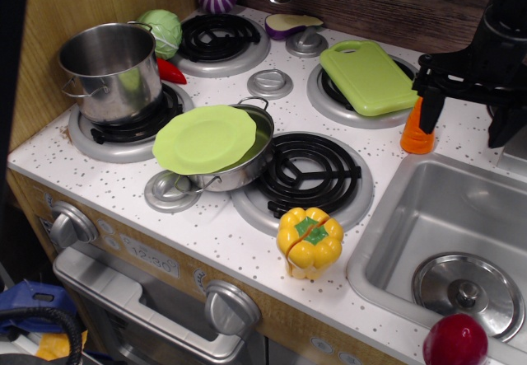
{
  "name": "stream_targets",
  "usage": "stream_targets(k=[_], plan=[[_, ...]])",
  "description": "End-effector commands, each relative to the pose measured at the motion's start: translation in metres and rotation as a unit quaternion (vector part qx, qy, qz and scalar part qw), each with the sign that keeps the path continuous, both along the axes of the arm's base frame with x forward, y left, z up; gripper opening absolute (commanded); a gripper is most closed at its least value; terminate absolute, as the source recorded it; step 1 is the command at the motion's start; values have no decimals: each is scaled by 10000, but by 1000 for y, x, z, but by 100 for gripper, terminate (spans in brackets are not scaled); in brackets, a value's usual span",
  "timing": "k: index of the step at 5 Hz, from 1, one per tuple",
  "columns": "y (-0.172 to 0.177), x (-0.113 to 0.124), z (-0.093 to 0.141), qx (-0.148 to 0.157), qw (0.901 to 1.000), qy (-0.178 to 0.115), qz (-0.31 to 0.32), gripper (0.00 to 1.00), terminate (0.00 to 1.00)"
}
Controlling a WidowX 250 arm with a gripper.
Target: Put carrot on cutting board
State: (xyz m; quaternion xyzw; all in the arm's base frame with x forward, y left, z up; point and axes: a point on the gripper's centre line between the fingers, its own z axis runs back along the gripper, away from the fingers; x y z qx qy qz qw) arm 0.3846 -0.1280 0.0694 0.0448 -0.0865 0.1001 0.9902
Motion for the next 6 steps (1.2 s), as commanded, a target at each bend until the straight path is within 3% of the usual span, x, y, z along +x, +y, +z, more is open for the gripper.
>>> stream_targets(k=[1, 2, 6], plan=[[29, 28, 25, 161, 9981, -413, -423, 100, 0], [35, 36, 27, 274, 9967, -468, -599, 100, 0], [38, 51, -1, -74, 9942, -847, -652, 100, 0]])
